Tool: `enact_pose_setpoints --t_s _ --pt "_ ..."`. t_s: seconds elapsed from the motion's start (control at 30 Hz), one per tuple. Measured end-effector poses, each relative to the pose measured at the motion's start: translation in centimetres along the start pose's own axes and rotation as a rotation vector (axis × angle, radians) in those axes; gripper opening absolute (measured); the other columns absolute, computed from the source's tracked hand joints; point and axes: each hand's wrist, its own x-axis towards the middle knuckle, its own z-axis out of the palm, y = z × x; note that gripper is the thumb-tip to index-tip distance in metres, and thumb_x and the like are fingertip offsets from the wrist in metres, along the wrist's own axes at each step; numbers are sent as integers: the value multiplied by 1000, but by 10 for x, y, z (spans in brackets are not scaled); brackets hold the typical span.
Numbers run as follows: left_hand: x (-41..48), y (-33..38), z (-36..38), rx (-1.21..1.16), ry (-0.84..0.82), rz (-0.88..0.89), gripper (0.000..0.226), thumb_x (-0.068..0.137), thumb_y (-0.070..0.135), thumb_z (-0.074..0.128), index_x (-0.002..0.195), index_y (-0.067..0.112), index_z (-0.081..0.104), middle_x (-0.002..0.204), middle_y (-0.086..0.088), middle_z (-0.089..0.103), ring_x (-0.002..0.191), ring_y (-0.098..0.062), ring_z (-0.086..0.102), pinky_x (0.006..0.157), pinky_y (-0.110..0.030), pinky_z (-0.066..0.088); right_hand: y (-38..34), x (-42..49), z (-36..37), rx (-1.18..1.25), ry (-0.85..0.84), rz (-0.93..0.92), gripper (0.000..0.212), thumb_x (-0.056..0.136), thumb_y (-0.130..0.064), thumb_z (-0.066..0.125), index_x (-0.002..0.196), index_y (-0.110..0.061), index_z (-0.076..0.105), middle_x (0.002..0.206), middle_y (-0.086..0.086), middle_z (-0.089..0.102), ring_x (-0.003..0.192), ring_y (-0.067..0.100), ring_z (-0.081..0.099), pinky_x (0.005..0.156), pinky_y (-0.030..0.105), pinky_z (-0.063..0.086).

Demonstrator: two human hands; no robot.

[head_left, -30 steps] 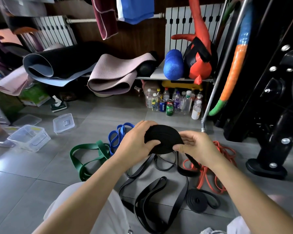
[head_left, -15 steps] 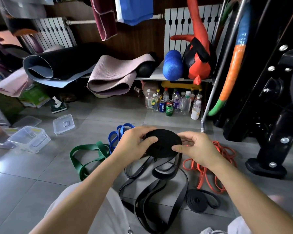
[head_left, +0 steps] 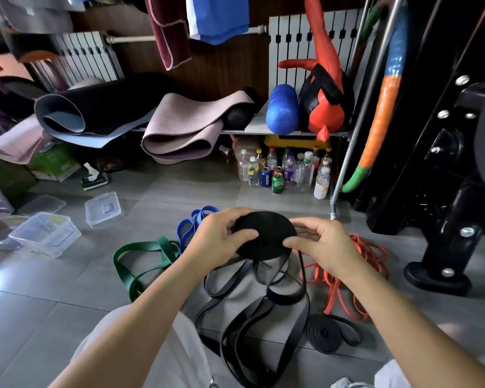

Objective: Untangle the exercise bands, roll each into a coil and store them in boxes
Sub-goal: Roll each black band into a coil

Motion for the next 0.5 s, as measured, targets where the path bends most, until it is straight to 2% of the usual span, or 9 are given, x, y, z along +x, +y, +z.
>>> enact_pose_setpoints --t_s 0.1,0.13,0.27,0.4,0.5 --pt "0 7 -7 -227 84 -27 41 83 2 66 89 42 67 81 17 72 71 -2 69 54 -11 50 1 0 -1 90 23 22 38 72 1 74 88 -33 69 85 -12 74 86 2 69 78 16 52" --pt "0 9 -9 -278 99 -30 39 84 0 65 93 38 65 82 15 73 74 -5 70 53 -14 51 1 0 -1 127 30 30 37 73 4 73 88 -30 69 84 -9 74 85 2 69 76 15 52" --pt "-3 11 -6 -404 81 -72 27 87 2 62 104 24 64 92 4 73 87 -21 71 64 -40 60 0 1 1 188 45 37 32 74 7 69 98 -14 69 78 -14 73 79 -1 69 69 9 49" --pt "-5 7 -2 -535 47 -128 26 88 7 60 112 17 62 104 -2 71 94 -27 69 69 -46 59 0 3 0 189 83 35 29 76 4 69 101 -12 67 76 -16 73 78 -3 68 68 10 50" --pt "-4 2 0 -636 -12 -173 32 82 18 64 113 14 61 107 -6 69 97 -27 68 69 -46 59 -1 4 -1 182 80 15 23 79 1 68 91 -19 68 79 -11 74 80 3 69 72 14 52"
